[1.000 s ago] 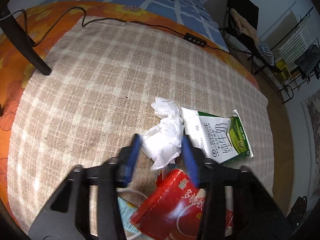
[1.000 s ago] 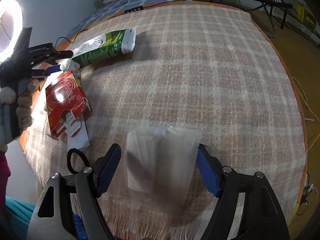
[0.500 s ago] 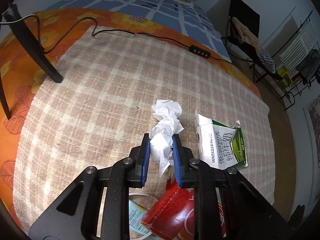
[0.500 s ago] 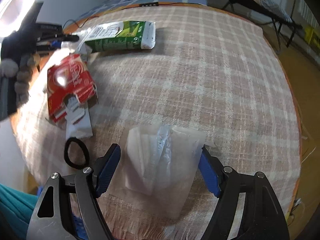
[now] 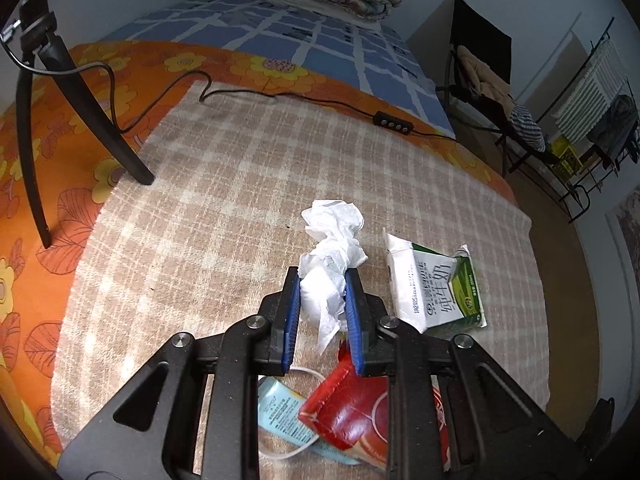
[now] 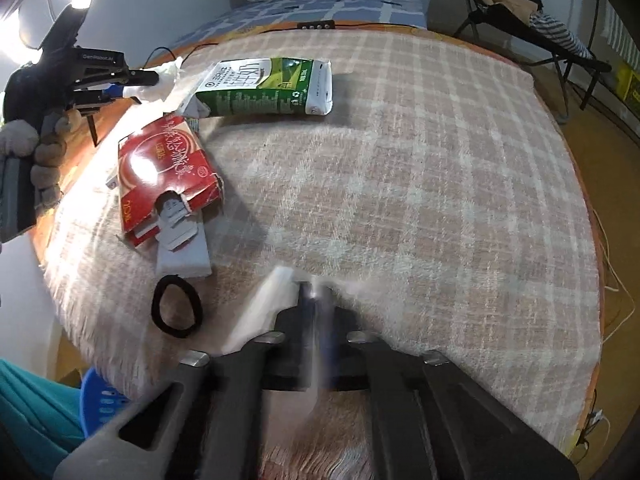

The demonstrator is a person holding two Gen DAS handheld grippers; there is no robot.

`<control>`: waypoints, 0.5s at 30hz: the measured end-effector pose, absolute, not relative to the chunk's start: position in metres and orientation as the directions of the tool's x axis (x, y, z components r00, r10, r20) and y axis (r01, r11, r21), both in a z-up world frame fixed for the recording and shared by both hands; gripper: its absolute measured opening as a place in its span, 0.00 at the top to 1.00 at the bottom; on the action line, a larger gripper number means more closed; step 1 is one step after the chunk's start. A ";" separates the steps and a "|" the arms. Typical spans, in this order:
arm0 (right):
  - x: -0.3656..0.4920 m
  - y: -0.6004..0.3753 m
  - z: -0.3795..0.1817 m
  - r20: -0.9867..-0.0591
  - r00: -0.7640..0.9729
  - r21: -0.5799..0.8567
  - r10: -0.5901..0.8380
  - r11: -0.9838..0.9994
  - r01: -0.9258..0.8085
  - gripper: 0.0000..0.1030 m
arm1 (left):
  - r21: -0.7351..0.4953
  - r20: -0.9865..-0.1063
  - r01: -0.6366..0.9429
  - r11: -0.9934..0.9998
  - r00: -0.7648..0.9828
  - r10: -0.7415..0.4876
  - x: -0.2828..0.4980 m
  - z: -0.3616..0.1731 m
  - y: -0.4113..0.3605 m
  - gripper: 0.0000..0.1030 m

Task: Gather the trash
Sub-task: 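Grasp the clear plastic bag with the right tool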

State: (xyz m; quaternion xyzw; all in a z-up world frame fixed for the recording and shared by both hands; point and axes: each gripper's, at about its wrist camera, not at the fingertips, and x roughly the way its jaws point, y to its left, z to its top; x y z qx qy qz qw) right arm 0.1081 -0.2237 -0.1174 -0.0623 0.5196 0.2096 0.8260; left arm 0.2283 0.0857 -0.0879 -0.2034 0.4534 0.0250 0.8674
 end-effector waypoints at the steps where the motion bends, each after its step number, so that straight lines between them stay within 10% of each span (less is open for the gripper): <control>1: 0.107 -0.224 -0.117 -0.883 0.375 0.116 0.283 0.904 -0.411 0.99 | -0.327 -0.795 -0.225 0.918 0.591 -0.139 0.227 -0.086 0.085 0.81; 15: 0.076 -0.234 -0.061 -0.798 0.496 0.127 0.344 0.899 -0.419 1.00 | -0.349 -0.756 -0.129 0.928 0.623 -0.198 0.167 -0.046 0.079 0.81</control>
